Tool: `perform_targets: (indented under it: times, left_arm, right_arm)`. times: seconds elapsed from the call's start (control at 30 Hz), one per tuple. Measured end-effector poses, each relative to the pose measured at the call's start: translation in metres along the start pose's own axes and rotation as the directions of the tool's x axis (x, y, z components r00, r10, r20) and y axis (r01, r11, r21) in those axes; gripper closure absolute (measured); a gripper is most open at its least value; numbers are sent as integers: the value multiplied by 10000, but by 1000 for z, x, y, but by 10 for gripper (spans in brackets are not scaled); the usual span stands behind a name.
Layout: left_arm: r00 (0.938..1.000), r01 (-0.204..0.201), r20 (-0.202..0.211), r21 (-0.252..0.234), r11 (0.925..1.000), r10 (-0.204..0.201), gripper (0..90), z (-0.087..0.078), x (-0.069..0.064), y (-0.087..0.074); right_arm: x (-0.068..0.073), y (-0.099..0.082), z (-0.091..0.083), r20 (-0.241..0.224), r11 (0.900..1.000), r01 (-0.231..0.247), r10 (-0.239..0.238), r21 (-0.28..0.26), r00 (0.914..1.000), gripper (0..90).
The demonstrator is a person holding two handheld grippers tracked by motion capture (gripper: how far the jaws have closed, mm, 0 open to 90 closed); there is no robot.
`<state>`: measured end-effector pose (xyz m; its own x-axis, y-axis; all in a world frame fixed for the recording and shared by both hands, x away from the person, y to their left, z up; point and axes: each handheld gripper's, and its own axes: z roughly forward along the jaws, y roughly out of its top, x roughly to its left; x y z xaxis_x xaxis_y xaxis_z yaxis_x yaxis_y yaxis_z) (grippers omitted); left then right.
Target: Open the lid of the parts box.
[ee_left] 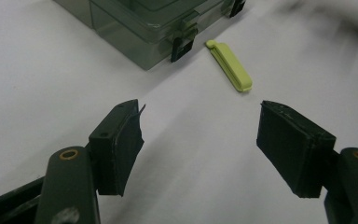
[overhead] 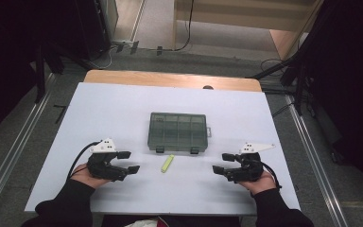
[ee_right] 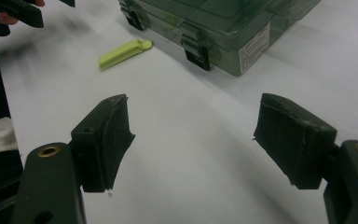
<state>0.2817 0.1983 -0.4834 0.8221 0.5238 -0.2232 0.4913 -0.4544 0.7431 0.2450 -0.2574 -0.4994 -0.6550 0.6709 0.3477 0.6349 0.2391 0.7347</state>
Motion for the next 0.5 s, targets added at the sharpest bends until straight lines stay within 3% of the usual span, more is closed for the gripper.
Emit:
perform_targets:
  times: [0.5]
  left_arm:
    - [9999,62,108,-42,10000,-62,300,0,-3,-3]
  right_arm:
    - [-1,10,7,244,9999,-44,48,-157,9997,247]
